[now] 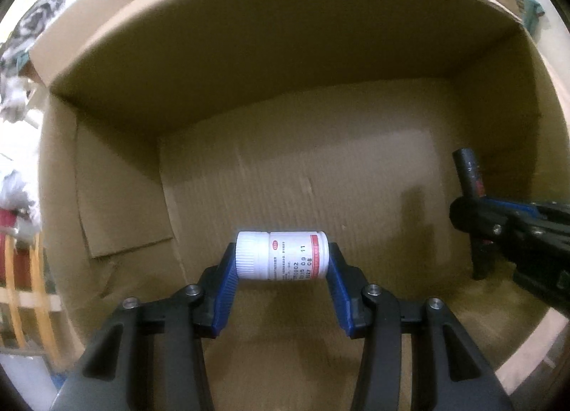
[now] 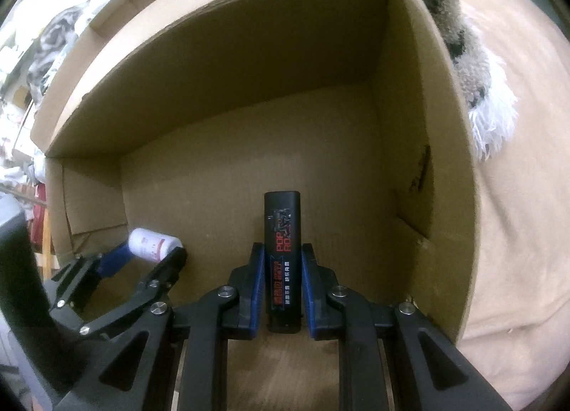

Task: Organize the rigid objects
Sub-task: 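Carry both held items into the cardboard box and open both grippers, then lift both open grippers out of the box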

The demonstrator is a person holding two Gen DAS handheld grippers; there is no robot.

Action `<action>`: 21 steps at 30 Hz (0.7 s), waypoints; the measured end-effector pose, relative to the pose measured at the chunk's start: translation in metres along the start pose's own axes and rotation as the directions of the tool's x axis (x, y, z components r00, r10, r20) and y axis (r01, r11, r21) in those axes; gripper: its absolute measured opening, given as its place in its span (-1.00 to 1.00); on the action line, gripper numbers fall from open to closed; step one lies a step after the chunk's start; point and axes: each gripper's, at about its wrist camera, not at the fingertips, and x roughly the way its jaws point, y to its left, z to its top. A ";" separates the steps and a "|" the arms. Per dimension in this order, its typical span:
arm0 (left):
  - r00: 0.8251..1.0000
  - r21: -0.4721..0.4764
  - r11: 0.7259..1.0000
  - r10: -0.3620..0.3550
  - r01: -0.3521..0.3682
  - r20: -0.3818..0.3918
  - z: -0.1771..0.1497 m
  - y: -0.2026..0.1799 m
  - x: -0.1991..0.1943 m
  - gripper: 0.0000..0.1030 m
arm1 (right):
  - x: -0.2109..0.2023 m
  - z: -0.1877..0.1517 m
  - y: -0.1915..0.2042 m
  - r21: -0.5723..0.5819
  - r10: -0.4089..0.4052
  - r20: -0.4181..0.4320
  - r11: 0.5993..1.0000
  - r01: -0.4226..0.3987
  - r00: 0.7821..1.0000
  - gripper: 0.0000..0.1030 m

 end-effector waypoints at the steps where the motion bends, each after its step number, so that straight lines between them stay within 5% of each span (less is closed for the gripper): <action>1: 1.000 -0.008 1.000 -0.007 0.007 -0.008 0.000 0.000 0.001 -0.16 | 0.001 0.001 0.000 0.003 0.005 0.001 1.000 -0.005 1.000 -0.60; 5: 0.999 -0.013 0.999 -0.037 0.037 -0.017 0.004 0.001 0.000 -0.10 | -0.003 0.002 -0.003 0.024 0.005 0.017 1.000 -0.005 1.000 -0.49; 8: 0.998 0.012 0.999 -0.052 0.052 -0.022 0.006 -0.004 -0.001 0.25 | -0.013 0.003 -0.005 0.035 0.061 0.044 0.997 -0.063 0.997 -0.02; 10: 0.999 0.015 0.999 -0.032 0.032 -0.013 0.008 -0.006 -0.004 0.28 | -0.017 0.002 0.000 0.021 0.095 0.054 0.995 -0.097 0.994 0.28; 18: 0.999 -0.038 0.999 0.014 -0.013 0.041 0.011 0.003 -0.029 0.38 | -0.043 0.002 0.002 0.015 0.086 0.129 0.996 -0.089 0.988 0.81; 21: 0.996 -0.039 0.998 0.056 -0.053 0.076 0.012 0.006 -0.041 0.38 | -0.052 0.001 -0.001 0.027 0.065 0.163 0.997 -0.071 0.985 0.84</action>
